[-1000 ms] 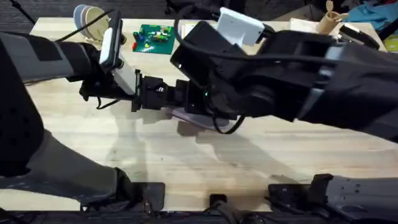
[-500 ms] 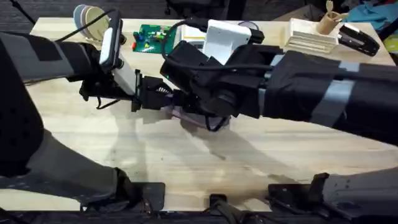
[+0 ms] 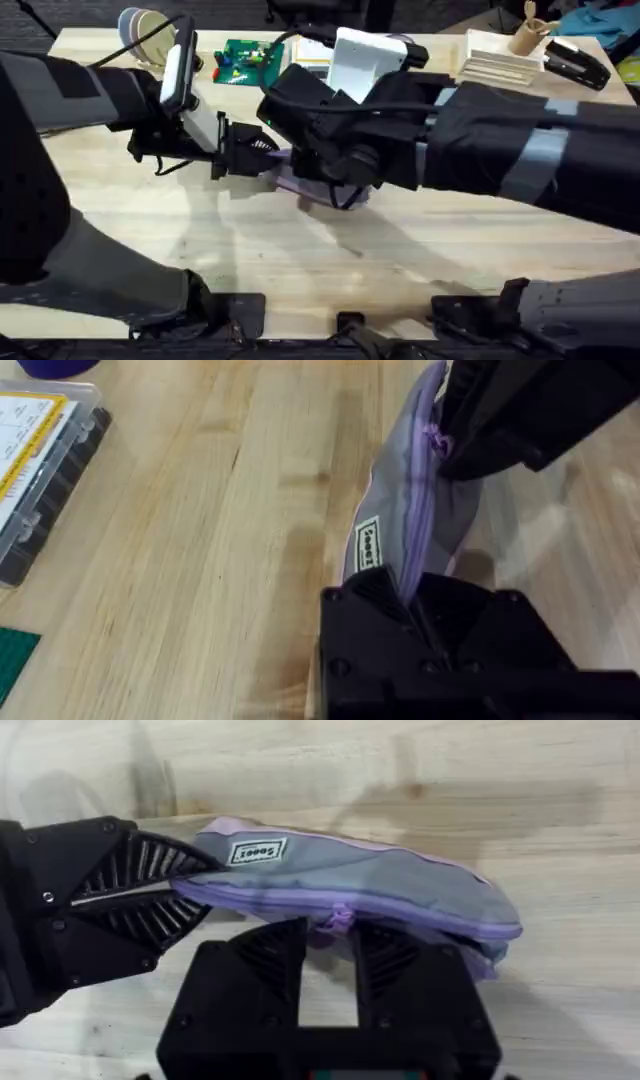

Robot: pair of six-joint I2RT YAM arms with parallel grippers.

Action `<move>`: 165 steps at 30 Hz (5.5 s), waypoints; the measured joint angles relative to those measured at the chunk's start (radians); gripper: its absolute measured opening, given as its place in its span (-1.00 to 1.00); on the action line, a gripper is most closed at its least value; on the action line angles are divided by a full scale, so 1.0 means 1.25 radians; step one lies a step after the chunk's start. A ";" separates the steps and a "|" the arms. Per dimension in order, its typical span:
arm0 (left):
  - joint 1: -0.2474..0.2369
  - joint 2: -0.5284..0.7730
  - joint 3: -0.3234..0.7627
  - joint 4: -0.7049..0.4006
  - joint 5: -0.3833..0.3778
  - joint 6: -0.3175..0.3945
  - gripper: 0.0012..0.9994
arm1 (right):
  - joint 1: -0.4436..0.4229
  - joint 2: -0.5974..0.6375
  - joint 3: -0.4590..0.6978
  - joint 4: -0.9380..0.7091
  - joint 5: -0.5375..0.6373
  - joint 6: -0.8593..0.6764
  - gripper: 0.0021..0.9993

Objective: Unzip the bag, pick up the pens from the table one at a time and place them inside, then zip the bag closed.

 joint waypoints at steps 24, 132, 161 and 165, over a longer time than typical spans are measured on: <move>0.000 0.000 0.000 0.001 -0.001 0.000 -0.92 | 0.000 -0.009 0.000 0.000 0.001 -0.027 -0.94; 0.000 0.000 0.000 0.000 -0.001 0.000 -0.92 | 0.002 -0.121 0.000 -0.078 -0.159 -0.095 0.99; 0.000 0.000 0.000 0.002 -0.001 0.000 -0.92 | 0.000 -0.005 0.000 -0.014 -0.031 -0.097 0.46; 0.000 0.000 0.000 0.002 -0.001 0.000 -0.92 | -0.002 -0.003 0.000 -0.013 -0.024 -0.097 0.43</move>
